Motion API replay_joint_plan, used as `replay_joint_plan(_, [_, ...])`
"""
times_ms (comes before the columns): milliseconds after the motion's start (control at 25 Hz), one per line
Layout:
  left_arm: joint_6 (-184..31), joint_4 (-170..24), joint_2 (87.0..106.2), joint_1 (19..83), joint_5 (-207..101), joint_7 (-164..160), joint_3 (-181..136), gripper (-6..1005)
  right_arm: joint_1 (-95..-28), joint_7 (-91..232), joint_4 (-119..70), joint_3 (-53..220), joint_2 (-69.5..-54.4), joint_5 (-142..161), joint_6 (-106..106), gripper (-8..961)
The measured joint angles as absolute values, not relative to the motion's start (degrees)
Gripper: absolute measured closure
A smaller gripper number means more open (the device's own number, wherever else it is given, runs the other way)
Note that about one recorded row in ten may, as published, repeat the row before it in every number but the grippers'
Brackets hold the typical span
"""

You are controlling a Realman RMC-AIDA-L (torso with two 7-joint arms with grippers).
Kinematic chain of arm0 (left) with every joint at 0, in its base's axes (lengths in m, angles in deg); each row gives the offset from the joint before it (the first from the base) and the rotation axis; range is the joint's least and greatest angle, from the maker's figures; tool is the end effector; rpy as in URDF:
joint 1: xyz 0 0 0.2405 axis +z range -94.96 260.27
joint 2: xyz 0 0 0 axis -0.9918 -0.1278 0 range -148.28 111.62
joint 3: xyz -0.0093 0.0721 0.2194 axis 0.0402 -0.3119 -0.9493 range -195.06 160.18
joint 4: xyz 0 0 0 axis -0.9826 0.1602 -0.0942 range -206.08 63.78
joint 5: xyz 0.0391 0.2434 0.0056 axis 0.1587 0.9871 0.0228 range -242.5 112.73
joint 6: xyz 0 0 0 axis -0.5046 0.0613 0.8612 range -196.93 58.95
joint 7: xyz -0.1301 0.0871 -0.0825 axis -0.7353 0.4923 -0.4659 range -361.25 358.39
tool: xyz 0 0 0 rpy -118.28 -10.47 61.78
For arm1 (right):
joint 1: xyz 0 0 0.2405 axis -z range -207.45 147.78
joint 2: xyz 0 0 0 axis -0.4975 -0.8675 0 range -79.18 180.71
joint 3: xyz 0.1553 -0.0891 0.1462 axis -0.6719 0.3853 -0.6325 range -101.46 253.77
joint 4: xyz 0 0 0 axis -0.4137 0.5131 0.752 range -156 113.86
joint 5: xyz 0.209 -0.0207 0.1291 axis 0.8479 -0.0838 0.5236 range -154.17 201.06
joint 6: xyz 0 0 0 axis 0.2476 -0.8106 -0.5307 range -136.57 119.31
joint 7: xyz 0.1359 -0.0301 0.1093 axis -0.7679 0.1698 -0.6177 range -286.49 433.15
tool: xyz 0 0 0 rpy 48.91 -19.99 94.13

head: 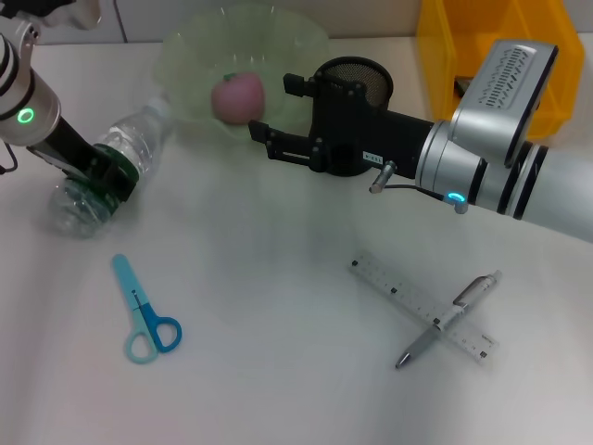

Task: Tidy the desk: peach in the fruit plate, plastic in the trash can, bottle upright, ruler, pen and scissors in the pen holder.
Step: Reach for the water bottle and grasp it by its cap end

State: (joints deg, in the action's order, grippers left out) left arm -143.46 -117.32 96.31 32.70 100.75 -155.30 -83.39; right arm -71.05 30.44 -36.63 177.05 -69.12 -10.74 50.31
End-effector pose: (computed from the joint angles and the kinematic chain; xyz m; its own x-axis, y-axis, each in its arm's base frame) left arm -0.2428 0.4543 0.0107 0.5062 0.8522 -0.1326 0.5821 -0.4510 -0.6766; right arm 0.1685 0.4023 -0.1272 0.7904 -0.0501 -0.6105 -0.3446 -0.8603 -0.3756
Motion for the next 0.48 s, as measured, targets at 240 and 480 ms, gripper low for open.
replay_joint_plan(240, [-142.68, -116.46, 96.49, 32.64, 100.79, -155.28, -83.71, 199, -71.16, 30.44, -36.56, 176.98, -69.11, -10.74, 50.25, 169])
replay_joint_plan(480, [-142.09, -115.89, 96.54, 32.6, 100.78, -154.84, -84.35, 200, -71.22, 30.27, -36.47, 176.83, -69.11, -10.75, 50.25, 169])
